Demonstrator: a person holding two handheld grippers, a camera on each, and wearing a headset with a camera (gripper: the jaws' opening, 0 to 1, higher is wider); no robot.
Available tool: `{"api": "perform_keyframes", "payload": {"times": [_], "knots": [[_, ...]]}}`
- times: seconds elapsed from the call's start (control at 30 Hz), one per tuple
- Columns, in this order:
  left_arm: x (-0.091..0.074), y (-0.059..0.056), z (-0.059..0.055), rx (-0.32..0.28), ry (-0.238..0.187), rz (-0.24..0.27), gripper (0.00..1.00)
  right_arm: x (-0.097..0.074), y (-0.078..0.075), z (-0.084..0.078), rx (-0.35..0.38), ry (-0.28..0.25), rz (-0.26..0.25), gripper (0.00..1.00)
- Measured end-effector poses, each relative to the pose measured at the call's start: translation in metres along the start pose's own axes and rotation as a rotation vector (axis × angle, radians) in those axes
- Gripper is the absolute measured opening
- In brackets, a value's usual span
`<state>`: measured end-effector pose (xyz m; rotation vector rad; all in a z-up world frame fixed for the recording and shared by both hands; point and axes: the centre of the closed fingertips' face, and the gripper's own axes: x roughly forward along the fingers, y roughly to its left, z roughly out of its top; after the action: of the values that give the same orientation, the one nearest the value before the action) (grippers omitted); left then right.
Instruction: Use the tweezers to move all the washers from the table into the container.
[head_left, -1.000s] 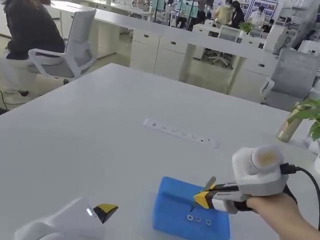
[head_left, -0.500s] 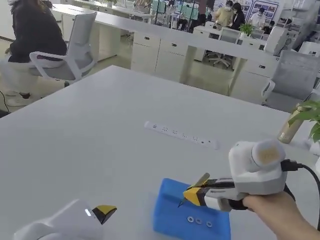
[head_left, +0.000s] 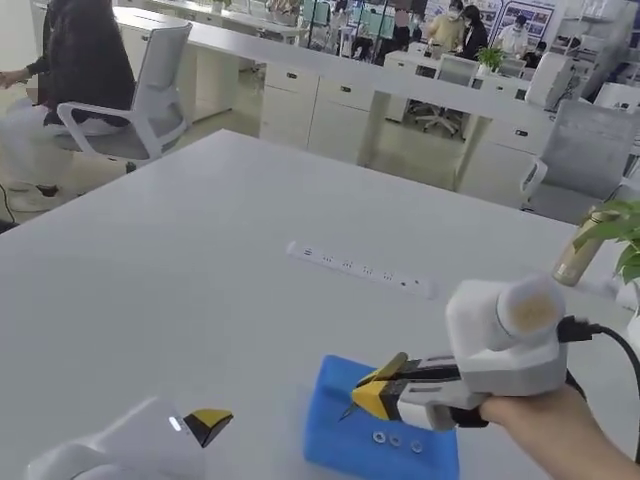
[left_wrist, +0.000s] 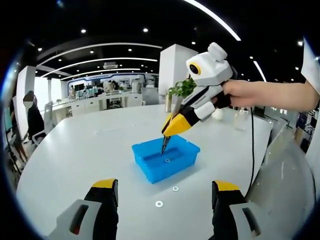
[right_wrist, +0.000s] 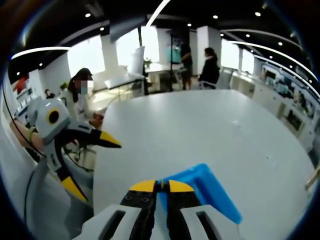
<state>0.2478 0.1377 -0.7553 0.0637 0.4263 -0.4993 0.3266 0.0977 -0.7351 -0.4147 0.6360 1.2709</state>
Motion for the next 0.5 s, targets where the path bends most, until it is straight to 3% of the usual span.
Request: {"api": "perform_keyframes", "payload": {"times": [0.5], "knots": [[-0.001,0.001,0.000,-0.004,-0.006,0.000,0.77,0.014,0.016,-0.017,0.016,0.030,0.044,0.03]]}}
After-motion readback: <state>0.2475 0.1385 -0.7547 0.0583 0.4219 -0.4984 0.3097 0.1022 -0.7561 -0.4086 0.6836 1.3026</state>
